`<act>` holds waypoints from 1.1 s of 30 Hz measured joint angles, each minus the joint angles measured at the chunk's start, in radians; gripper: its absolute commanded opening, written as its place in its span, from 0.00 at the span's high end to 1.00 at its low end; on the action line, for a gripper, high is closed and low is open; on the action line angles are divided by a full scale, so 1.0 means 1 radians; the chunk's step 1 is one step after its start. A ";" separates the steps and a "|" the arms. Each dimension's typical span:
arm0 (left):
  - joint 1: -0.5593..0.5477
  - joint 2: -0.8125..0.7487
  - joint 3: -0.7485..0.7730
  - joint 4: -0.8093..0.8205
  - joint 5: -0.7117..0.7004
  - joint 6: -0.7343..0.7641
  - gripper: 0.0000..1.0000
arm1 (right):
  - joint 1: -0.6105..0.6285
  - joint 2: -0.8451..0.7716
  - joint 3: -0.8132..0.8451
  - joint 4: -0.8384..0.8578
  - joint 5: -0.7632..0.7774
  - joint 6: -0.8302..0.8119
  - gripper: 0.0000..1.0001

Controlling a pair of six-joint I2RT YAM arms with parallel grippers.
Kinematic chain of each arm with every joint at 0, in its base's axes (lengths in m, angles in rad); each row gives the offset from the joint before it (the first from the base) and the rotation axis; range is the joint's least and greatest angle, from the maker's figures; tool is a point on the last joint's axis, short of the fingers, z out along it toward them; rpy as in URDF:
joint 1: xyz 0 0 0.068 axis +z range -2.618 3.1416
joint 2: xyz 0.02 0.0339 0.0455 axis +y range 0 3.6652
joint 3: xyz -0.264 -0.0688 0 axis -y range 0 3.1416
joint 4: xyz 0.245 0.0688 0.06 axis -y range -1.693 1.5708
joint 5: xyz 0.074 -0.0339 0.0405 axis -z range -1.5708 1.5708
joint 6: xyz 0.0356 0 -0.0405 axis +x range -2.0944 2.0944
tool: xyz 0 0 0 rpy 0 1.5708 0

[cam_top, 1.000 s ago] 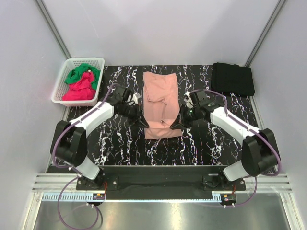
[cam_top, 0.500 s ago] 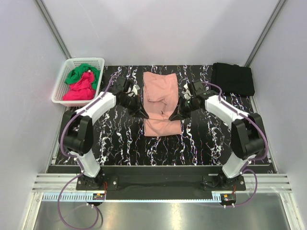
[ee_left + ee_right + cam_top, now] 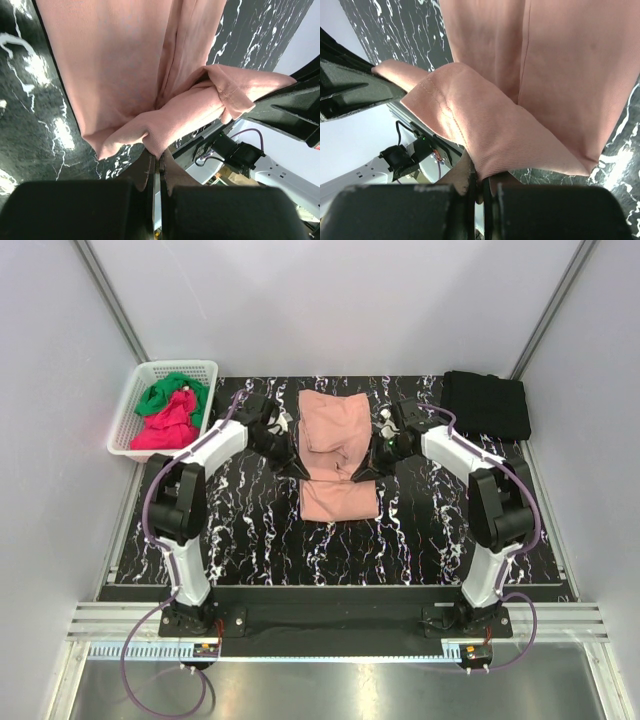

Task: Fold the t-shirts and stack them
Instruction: Fold the tshirt

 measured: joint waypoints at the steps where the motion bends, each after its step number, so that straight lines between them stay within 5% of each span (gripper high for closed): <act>1: 0.002 0.007 0.010 -0.006 0.000 0.001 1.00 | -0.003 0.007 0.006 0.000 -0.002 -0.002 1.00; 33: 0.036 0.241 0.192 -0.042 0.006 0.040 1.00 | -0.042 0.258 0.197 -0.032 -0.043 -0.056 1.00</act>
